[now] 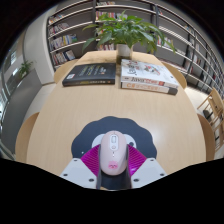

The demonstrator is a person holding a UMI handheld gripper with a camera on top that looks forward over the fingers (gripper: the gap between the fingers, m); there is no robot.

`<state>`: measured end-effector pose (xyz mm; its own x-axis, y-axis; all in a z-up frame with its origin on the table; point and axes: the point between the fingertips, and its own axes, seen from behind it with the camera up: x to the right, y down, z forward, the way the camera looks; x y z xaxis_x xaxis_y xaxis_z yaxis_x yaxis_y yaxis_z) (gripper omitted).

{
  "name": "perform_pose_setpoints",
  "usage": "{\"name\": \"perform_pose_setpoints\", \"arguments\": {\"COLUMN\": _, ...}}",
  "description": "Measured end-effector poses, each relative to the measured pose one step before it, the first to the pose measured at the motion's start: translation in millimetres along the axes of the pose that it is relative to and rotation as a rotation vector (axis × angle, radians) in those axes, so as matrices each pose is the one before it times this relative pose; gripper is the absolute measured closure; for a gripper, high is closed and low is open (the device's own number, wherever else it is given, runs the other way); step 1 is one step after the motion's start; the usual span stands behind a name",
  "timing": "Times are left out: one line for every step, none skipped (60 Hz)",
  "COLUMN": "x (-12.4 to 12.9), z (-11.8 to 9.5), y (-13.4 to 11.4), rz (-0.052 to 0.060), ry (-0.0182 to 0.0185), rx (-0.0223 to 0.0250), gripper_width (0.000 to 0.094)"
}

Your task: Arrange mouse

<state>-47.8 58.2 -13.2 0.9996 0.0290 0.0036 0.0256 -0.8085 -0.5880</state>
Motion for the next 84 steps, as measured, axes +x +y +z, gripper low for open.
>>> {"name": "perform_pose_setpoints", "arguments": {"x": -1.54, "z": 1.89, "y": 2.62, "rz": 0.0031, "ry": -0.00536, "rx": -0.00224, "gripper_width": 0.0595}}
{"name": "perform_pose_setpoints", "arguments": {"x": -0.78, "z": 0.62, "y": 1.6, "rz": 0.0009, "ry": -0.00206, "rx": -0.00113, "gripper_width": 0.0571}}
{"name": "perform_pose_setpoints", "arguments": {"x": 0.57, "z": 0.25, "y": -2.88, "rz": -0.0011, "ry": 0.00162, "rx": 0.01627, "gripper_width": 0.0567}}
{"name": "perform_pose_setpoints", "arguments": {"x": 0.03, "z": 0.05, "y": 0.48, "rz": 0.0015, "ry": 0.00014, "rx": 0.00154, "gripper_width": 0.0551}}
{"name": "perform_pose_setpoints", "arguments": {"x": -0.4, "z": 0.4, "y": 1.31, "rz": 0.0016, "ry": -0.00195, "rx": -0.00332, "gripper_width": 0.0539}}
{"name": "perform_pose_setpoints", "arguments": {"x": 0.24, "z": 0.05, "y": -0.73, "rz": 0.0008, "ry": 0.00041, "rx": 0.00382, "gripper_width": 0.0524}}
{"name": "perform_pose_setpoints", "arguments": {"x": 0.12, "z": 0.24, "y": 0.45, "rz": -0.0004, "ry": -0.00044, "rx": -0.00103, "gripper_width": 0.0511}}
{"name": "perform_pose_setpoints", "arguments": {"x": 0.62, "z": -2.24, "y": -1.25, "rz": -0.0005, "ry": -0.00312, "rx": -0.00599, "gripper_width": 0.0502}}
{"name": "perform_pose_setpoints", "arguments": {"x": -0.23, "z": 0.27, "y": -0.29, "rz": 0.0007, "ry": -0.00159, "rx": 0.00109, "gripper_width": 0.049}}
{"name": "perform_pose_setpoints", "arguments": {"x": -0.17, "z": 0.57, "y": 0.43, "rz": -0.0002, "ry": -0.00176, "rx": -0.00243, "gripper_width": 0.0479}}
{"name": "perform_pose_setpoints", "arguments": {"x": -0.09, "z": 0.1, "y": -0.01, "rz": -0.0009, "ry": -0.00064, "rx": -0.00174, "gripper_width": 0.0468}}
{"name": "perform_pose_setpoints", "arguments": {"x": 0.39, "z": 0.37, "y": 0.04, "rz": -0.0006, "ry": 0.00151, "rx": -0.00288, "gripper_width": 0.0458}}
{"name": "perform_pose_setpoints", "arguments": {"x": -0.31, "z": 0.35, "y": 0.71, "rz": -0.0001, "ry": 0.00005, "rx": -0.00603, "gripper_width": 0.0445}}
{"name": "perform_pose_setpoints", "arguments": {"x": 0.03, "z": -0.13, "y": 0.53, "rz": 0.0001, "ry": 0.00152, "rx": -0.0068, "gripper_width": 0.042}}
{"name": "perform_pose_setpoints", "arguments": {"x": -0.16, "z": -1.05, "y": 0.16, "rz": -0.0026, "ry": 0.00122, "rx": -0.00655, "gripper_width": 0.037}}
{"name": "perform_pose_setpoints", "arguments": {"x": -0.59, "z": -1.4, "y": -0.69, "rz": -0.0072, "ry": 0.00009, "rx": -0.00365, "gripper_width": 0.033}}
{"name": "perform_pose_setpoints", "arguments": {"x": -0.2, "z": -2.51, "y": -1.34, "rz": -0.0085, "ry": 0.00134, "rx": -0.00108, "gripper_width": 0.0295}}
{"name": "perform_pose_setpoints", "arguments": {"x": -0.32, "z": -3.22, "y": -2.19, "rz": -0.0076, "ry": 0.00076, "rx": 0.00214, "gripper_width": 0.0266}}
{"name": "perform_pose_setpoints", "arguments": {"x": -0.36, "z": -3.81, "y": -3.0, "rz": -0.0049, "ry": 0.00144, "rx": 0.00539, "gripper_width": 0.0247}}
{"name": "perform_pose_setpoints", "arguments": {"x": -0.55, "z": -4.45, "y": -3.68, "rz": -0.0027, "ry": 0.00122, "rx": 0.00759, "gripper_width": 0.0237}}
{"name": "perform_pose_setpoints", "arguments": {"x": -1.86, "z": -8.3, "y": -3.63, "rz": -0.0022, "ry": -0.00171, "rx": 0.00835, "gripper_width": 0.0222}}
{"name": "perform_pose_setpoints", "arguments": {"x": -1.21, "z": -5.93, "y": -5.13, "rz": -0.0016, "ry": -0.00102, "rx": 0.01249, "gripper_width": 0.02}}
{"name": "perform_pose_setpoints", "arguments": {"x": -0.53, "z": -6.08, "y": -5.46, "rz": -0.0017, "ry": 0.00181, "rx": 0.01311, "gripper_width": 0.0179}}
{"name": "perform_pose_setpoints", "arguments": {"x": -0.46, "z": -6.34, "y": -5.39, "rz": -0.0014, "ry": 0.00132, "rx": 0.01328, "gripper_width": 0.0172}}
{"name": "perform_pose_setpoints", "arguments": {"x": -0.61, "z": -6.49, "y": -5.42, "rz": -0.0011, "ry": 0.00131, "rx": 0.01322, "gripper_width": 0.0171}}
{"name": "perform_pose_setpoints", "arguments": {"x": 0.36, "z": -5.31, "y": -5.8, "rz": -0.0008, "ry": 0.00341, "rx": 0.01248, "gripper_width": 0.0174}}
{"name": "perform_pose_setpoints", "arguments": {"x": 0.76, "z": -7.89, "y": -5.73, "rz": -0.0012, "ry": 0.00356, "rx": 0.00936, "gripper_width": 0.0174}}
{"name": "perform_pose_setpoints", "arguments": {"x": -1.08, "z": -8.34, "y": -4.38, "rz": -0.0006, "ry": 0.00638, "rx": 0.00835, "gripper_width": 0.0173}}
{"name": "perform_pose_setpoints", "arguments": {"x": -0.75, "z": -7.85, "y": -3.96, "rz": -0.0008, "ry": 0.004, "rx": 0.00761, "gripper_width": 0.0174}}
{"name": "perform_pose_setpoints", "arguments": {"x": -0.8, "z": -8.29, "y": -4.12, "rz": -0.0019, "ry": 0.00232, "rx": 0.00807, "gripper_width": 0.0175}}
{"name": "perform_pose_setpoints", "arguments": {"x": 0.1, "z": -7.31, "y": -4.35, "rz": -0.0025, "ry": 0.0013, "rx": 0.0104, "gripper_width": 0.0175}}
{"name": "perform_pose_setpoints", "arguments": {"x": -0.83, "z": -8.14, "y": -4.26, "rz": -0.0025, "ry": 0.00275, "rx": 0.0104, "gripper_width": 0.0174}}
{"name": "perform_pose_setpoints", "arguments": {"x": 0.26, "z": -7.21, "y": -3.32, "rz": -0.0014, "ry": 0.00229, "rx": 0.01117, "gripper_width": 0.0174}}
{"name": "perform_pose_setpoints", "arguments": {"x": -2.16, "z": -10.24, "y": -4.21, "rz": 0.0001, "ry": 0.00314, "rx": 0.00757, "gripper_width": 0.0174}}
{"name": "perform_pose_setpoints", "arguments": {"x": -1.02, "z": -8.78, "y": -3.32, "rz": 0.001, "ry": 0.00282, "rx": 0.00897, "gripper_width": 0.0174}}
{"name": "perform_pose_setpoints", "arguments": {"x": -0.4, "z": -8.81, "y": -3.32, "rz": 0.0019, "ry": 0.00481, "rx": 0.01015, "gripper_width": 0.0171}}
{"name": "perform_pose_setpoints", "arguments": {"x": 1.0, "z": -7.2, "y": -2.48, "rz": 0.0026, "ry": 0.00573, "rx": 0.013, "gripper_width": 0.0171}}
{"name": "perform_pose_setpoints", "arguments": {"x": -1.08, "z": -7.9, "y": -2.78, "rz": 0.0031, "ry": 0.00704, "rx": 0.01208, "gripper_width": 0.0172}}
{"name": "perform_pose_setpoints", "arguments": {"x": 0.55, "z": -10.33, "y": -3.49, "rz": 0.0026, "ry": 0.00502, "rx": 0.00983, "gripper_width": 0.0174}}
{"name": "perform_pose_setpoints", "arguments": {"x": -0.4, "z": -8.87, "y": -2.24, "rz": 0.0018, "ry": 0.00377, "rx": 0.01052, "gripper_width": 0.0174}}
{"name": "perform_pose_setpoints", "arguments": {"x": -0.4, "z": -8.45, "y": -1.85, "rz": 0.0012, "ry": 0.00296, "rx": 0.00949, "gripper_width": 0.0175}}
{"name": "perform_pose_setpoints", "arguments": {"x": -0.67, "z": -8.54, "y": -1.21, "rz": 0.0014, "ry": 0.00248, "rx": 0.00836, "gripper_width": 0.0174}}
{"name": "perform_pose_setpoints", "arguments": {"x": -1.0, "z": -6.73, "y": 0.12, "rz": 0.0022, "ry": 0.00333, "rx": 0.00878, "gripper_width": 0.0173}}
{"name": "perform_pose_setpoints", "arguments": {"x": 0.02, "z": -10.88, "y": 0.33, "rz": 0.0026, "ry": 0.00246, "rx": 0.00663, "gripper_width": 0.0173}}
{"name": "perform_pose_setpoints", "arguments": {"x": -0.95, "z": -7.8, "y": -1.28, "rz": 0.0023, "ry": 0.0022, "rx": 0.00405, "gripper_width": 0.0174}}
{"name": "perform_pose_setpoints", "arguments": {"x": -0.92, "z": -7.17, "y": 0.31, "rz": 0.0016, "ry": 0.00233, "rx": 0.00501, "gripper_width": 0.0175}}
{"name": "perform_pose_setpoints", "arguments": {"x": -0.87, "z": -7.07, "y": 0.58, "rz": 0.0021, "ry": 0.00268, "rx": 0.00388, "gripper_width": 0.0176}}
{"name": "perform_pose_setpoints", "arguments": {"x": -0.27, "z": -7.03, "y": 1.15, "rz": 0.0026, "ry": 0.00308, "rx": 0.00265, "gripper_width": 0.0174}}
{"name": "perform_pose_setpoints", "arguments": {"x": -0.05, "z": -6.75, "y": 2.68, "rz": 0.0033, "ry": 0.00345, "rx": 0.0039, "gripper_width": 0.0174}}
{"name": "perform_pose_setpoints", "arguments": {"x": 0.0, "z": -6.68, "y": 1.77, "rz": 0.0035, "ry": 0.00332, "rx": 0.00228, "gripper_width": 0.0172}}
{"name": "perform_pose_setpoints", "arguments": {"x": -0.11, "z": -5.97, "y": 3.43, "rz": 0.0037, "ry": 0.00314, "rx": 0.00379, "gripper_width": 0.0174}}
{"name": "perform_pose_setpoints", "arguments": {"x": -0.03, "z": -7.61, "y": 1.1, "rz": 0.0038, "ry": 0.00177, "rx": -0.00033, "gripper_width": 0.0174}}
{"name": "perform_pose_setpoints", "arguments": {"x": 0.17, "z": -5.72, "y": 2.12, "rz": 0.0035, "ry": 0.0025, "rx": 0.0009, "gripper_width": 0.0173}}
{"name": "perform_pose_setpoints", "arguments": {"x": -0.11, "z": -5.27, "y": 2.23, "rz": 0.0034, "ry": 0.00243, "rx": 0.00071, "gripper_width": 0.0173}}
{"name": "perform_pose_setpoints", "arguments": {"x": 0.23, "z": -4.87, "y": 2.54, "rz": 0.0028, "ry": 0.00295, "rx": 0.00082, "gripper_width": 0.0174}}
{"name": "perform_pose_setpoints", "arguments": {"x": 0.09, "z": -4.55, "y": 2.84, "rz": 0.0022, "ry": 0.0028, "rx": 0.00054, "gripper_width": 0.0172}}
{"name": "perform_pose_setpoints", "arguments": {"x": 0.11, "z": -3.24, "y": 4.05, "rz": 0.0019, "ry": 0.00399, "rx": 0.0012, "gripper_width": 0.0173}}
{"name": "perform_pose_setpoints", "arguments": {"x": -0.4, "z": -6.03, "y": 3.81, "rz": 0.0026, "ry": 0.0042, "rx": -0.00112, "gripper_width": 0.0174}}
{"name": "perform_pose_setpoints", "arguments": {"x": 1.0, "z": -4.71, "y": 3.61, "rz": 0.0028, "ry": 0.00341, "rx": -0.00104, "gripper_width": 0.0174}}
{"name": "perform_pose_setpoints", "arguments": {"x": 0.34, "z": -2.87, "y": 3.19, "rz": 0.0034, "ry": 0.00345, "rx": -0.00151, "gripper_width": 0.0173}}
{"name": "perform_pose_setpoints", "arguments": {"x": 0.17, "z": -3.56, "y": 3.32, "rz": 0.0033, "ry": 0.00266, "rx": -0.00269, "gripper_width": 0.0173}}
{"name": "perform_pose_setpoints", "arguments": {"x": -0.17, "z": -3.39, "y": 3.33, "rz": 0.0037, "ry": 0.00126, "rx": -0.00223, "gripper_width": 0.0173}}
{"name": "perform_pose_setpoints", "arguments": {"x": -1.23, "z": -2.25, "y": 2.99, "rz": 0.0036, "ry": 0.00052, "rx": -0.00201, "gripper_width": 0.0174}}
{"name": "perform_pose_setpoints", "arguments": {"x": -0.62, "z": -2.48, "y": 3.63, "rz": 0.0011, "ry": -0.00077, "rx": -0.00277, "gripper_width": 0.0178}}
{"name": "perform_pose_setpoints", "arguments": {"x": -0.19, "z": -1.77, "y": 5.28, "rz": -0.0017, "ry": 0.00007, "rx": -0.00322, "gripper_width": 0.0177}}
{"name": "perform_pose_setpoints", "arguments": {"x": -0.24, "z": -1.84, "y": 2.82, "rz": -0.0015, "ry": -0.00067, "rx": -0.0055, "gripper_width": 0.0176}}
{"name": "perform_pose_setpoints", "arguments": {"x": -1.06, "z": -1.59, "y": 3.02, "rz": -0.0004, "ry": -0.00197, "rx": -0.00446, "gripper_width": 0.0173}}
{"name": "perform_pose_setpoints", "arguments": {"x": -2.73, "z": -2.83, "y": 3.61, "rz": -0.0005, "ry": -0.00216, "rx": -0.00228, "gripper_width": 0.0175}}
{"name": "perform_pose_setpoints", "arguments": {"x": -1.1, "z": -2.73, "y": 3.79, "rz": -0.0012, "ry": -0.00301, "rx": -0.0013, "gripper_width": 0.0175}}
{"name": "perform_pose_setpoints", "arguments": {"x": -1.51, "z": -1.43, "y": 2.07, "rz": -0.001, "ry": -0.00266, "rx": -0.00061, "gripper_width": 0.0175}}
{"name": "perform_pose_setpoints", "arguments": {"x": -1.34, "z": -1.39, "y": 1.83, "rz": -0.0002, "ry": -0.00246, "rx": -0.00027, "gripper_width": 0.0175}}
{"name": "perform_pose_setpoints", "arguments": {"x": -1.03, "z": -1.24, "y": 1.72, "rz": -0.0005, "ry": -0.00274, "rx": -0.00049, "gripper_width": 0.0175}}
{"name": "perform_pose_setpoints", "arguments": {"x": -1.4, "z": -1.53, "y": 1.56, "rz": -0.0013, "ry": -0.00239, "rx": -0.00031, "gripper_width": 0.0174}}
{"name": "perform_pose_setpoints", "arguments": {"x": -1.89, "z": -1.07, "y": 1.17, "rz": -0.0016, "ry": -0.0008, "rx": 0.00049, "gripper_width": 0.0175}}
{"name": "perform_pose_setpoints", "arguments": {"x": -1.56, "z": -3.34, "y": 2.31, "rz": -0.0013, "ry": -0.00051, "rx": 0.00193, "gripper_width": 0.0177}}
{"name": "perform_pose_setpoints", "arguments": {"x": -1.0, "z": -1.48, "y": 0.68, "rz": -0.0008, "ry": -0.00064, "rx": 0.00161, "gripper_width": 0.0175}}
{"name": "perform_pose_setpoints", "arguments": {"x": -0.77, "z": -1.76, "y": 0.8, "rz": -0.0005, "ry": -0.00045, "rx": 0.00147, "gripper_width": 0.0175}}
{"name": "perform_pose_setpoints", "arguments": {"x": -0.91, "z": -1.82, "y": 0.98, "rz": -0.0007, "ry": -0.00056, "rx": 0.00103, "gripper_width": 0.0174}}
{"name": "perform_pose_setpoints", "arguments": {"x": -0.6, "z": -1.75, "y": 0.88, "rz": -0.0006, "ry": -0.00041, "rx": 0.00045, "gripper_width": 0.0176}}
{"name": "perform_pose_setpoints", "arguments": {"x": -0.29, "z": 0.14, "y": -0.1, "rz": -0.0001, "ry": -0.00045, "rx": 0.00062, "gripper_width": 0.0173}}
{"name": "perform_pose_setpoints", "arguments": {"x": -1.57, "z": -3.18, "y": 0.22, "rz": -0.0004, "ry": 0.0, "rx": 0.00107, "gripper_width": 0.0174}}
{"name": "perform_pose_setpoints", "arguments": {"x": -0.95, "z": -1.26, "y": 0.41, "rz": -0.0004, "ry": -0.00076, "rx": 0.00105, "gripper_width": 0.0173}}
{"name": "perform_pose_setpoints", "arguments": {"x": -0.83, "z": -1.11, "y": 0.39, "rz": -0.0005, "ry": -0.00072, "rx": 0.00078, "gripper_width": 0.0173}}
{"name": "perform_pose_setpoints", "arguments": {"x": -0.67, "z": -1.79, "y": 0.23, "rz": -0.0007, "ry": -0.00083, "rx": 0.00068, "gripper_width": 0.0174}}
